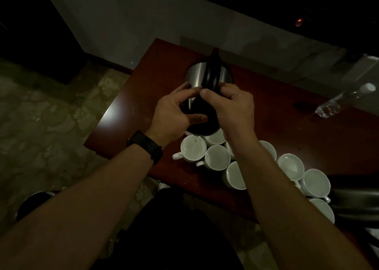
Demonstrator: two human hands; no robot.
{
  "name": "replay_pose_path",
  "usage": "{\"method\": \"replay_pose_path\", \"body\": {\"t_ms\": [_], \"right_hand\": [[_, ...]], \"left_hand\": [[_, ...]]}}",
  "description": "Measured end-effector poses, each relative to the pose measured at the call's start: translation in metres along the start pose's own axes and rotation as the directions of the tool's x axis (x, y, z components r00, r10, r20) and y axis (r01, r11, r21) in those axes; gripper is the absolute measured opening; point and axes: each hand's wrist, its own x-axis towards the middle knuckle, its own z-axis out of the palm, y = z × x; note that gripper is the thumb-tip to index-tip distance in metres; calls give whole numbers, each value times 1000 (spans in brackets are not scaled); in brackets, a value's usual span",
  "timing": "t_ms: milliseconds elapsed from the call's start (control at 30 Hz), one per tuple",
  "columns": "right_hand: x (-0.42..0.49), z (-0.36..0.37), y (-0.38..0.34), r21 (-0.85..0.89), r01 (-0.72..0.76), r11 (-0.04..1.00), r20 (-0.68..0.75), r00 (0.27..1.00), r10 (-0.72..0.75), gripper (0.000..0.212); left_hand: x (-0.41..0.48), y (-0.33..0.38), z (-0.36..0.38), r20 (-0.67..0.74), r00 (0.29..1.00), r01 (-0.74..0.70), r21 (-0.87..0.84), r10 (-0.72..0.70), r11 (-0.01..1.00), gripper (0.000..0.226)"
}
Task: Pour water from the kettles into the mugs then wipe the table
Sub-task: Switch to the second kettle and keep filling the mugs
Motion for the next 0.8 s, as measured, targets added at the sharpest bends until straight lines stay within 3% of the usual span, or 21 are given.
{"method": "replay_pose_path", "body": {"t_ms": [800], "right_hand": [[-6, -6, 1, -23, 10, 1000, 22, 1000, -10, 12]], "left_hand": [[-5, -1, 1, 20, 998, -58, 30, 58, 998, 75]]}}
